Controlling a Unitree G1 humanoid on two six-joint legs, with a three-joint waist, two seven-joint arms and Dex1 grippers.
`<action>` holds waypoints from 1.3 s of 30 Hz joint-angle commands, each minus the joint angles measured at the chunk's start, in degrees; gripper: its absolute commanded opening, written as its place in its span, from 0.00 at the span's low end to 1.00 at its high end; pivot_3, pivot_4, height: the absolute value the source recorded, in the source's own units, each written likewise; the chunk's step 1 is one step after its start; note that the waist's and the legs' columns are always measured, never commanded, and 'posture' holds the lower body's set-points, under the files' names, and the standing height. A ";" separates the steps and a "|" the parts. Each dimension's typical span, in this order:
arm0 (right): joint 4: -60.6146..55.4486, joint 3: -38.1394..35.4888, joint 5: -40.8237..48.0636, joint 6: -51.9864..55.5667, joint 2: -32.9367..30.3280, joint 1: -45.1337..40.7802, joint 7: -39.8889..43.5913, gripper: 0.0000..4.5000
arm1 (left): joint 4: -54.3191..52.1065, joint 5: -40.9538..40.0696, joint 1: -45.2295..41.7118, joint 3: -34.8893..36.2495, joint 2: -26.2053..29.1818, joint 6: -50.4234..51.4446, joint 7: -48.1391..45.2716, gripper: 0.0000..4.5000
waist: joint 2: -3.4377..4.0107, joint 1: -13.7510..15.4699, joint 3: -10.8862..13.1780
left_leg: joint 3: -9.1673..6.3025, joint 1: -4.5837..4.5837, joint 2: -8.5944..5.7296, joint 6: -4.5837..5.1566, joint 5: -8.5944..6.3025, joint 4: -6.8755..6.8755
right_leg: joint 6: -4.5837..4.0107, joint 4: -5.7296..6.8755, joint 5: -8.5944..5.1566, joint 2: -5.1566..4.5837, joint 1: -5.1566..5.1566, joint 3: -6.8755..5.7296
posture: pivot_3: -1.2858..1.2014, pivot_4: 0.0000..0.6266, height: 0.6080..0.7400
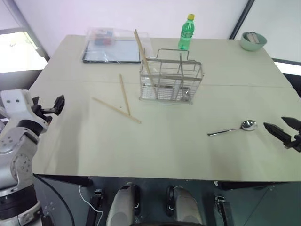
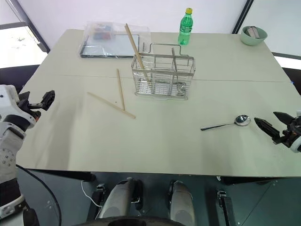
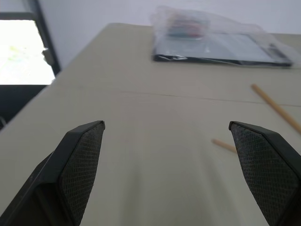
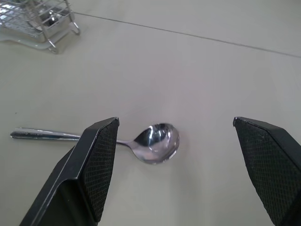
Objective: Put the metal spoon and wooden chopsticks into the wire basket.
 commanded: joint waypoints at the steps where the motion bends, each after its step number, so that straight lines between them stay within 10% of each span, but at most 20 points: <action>1: 3.40 5.33 -3.31 -4.18 -6.06 -5.53 6.35 0.89 | -7.83 -10.26 -3.41 -3.36 4.27 5.91 -7.68 0.99 | 0.00 -0.08 0.00 | 0.00 0.00 -0.01 0.00 0.00 0.01 | 0.00 0.00 0.00 0.00 0.01 0.00 | 0.52 0.24 0.75; 7: 18.82 25.98 -15.05 -16.75 -12.12 -27.79 22.54 0.89 | -14.79 -25.47 -9.49 -11.51 12.76 15.21 -20.33 0.99 | 0.11 -1.34 0.06 | 0.03 0.01 -0.01 0.06 0.07 0.04 | 0.01 0.03 -0.01 0.03 0.00 0.02 | 0.52 0.24 0.75; 16: 50.14 52.15 -39.95 -39.81 -3.42 -62.44 36.86 0.89 | -11.19 -26.49 -21.15 -25.55 13.26 15.37 -28.72 0.99 | 0.23 -2.73 0.18 | 0.02 0.00 -0.05 -0.39 0.45 -0.01 | 0.22 0.05 0.08 0.22 0.01 0.06 | 0.52 0.24 0.75; 31: 65.50 60.84 -54.01 -46.89 5.74 -67.80 28.94 0.89 | -11.56 -25.71 -23.64 -25.52 12.58 15.29 -26.51 0.99 | 0.22 -3.16 0.19 | 0.00 0.34 -0.02 -0.64 0.61 -0.01 | 0.26 0.26 0.09 0.25 0.26 0.09 | 0.52 0.24 0.75; 39: 65.91 58.94 -53.29 -46.72 6.52 -66.59 29.19 0.03 | -10.49 -26.54 -25.39 -24.82 13.00 15.80 -25.69 1.00 | 0.20 -3.18 0.18 | -0.01 0.98 0.02 -0.66 0.59 -0.25 | 0.16 0.14 0.03 0.22 0.76 0.13 | 0.52 0.24 0.75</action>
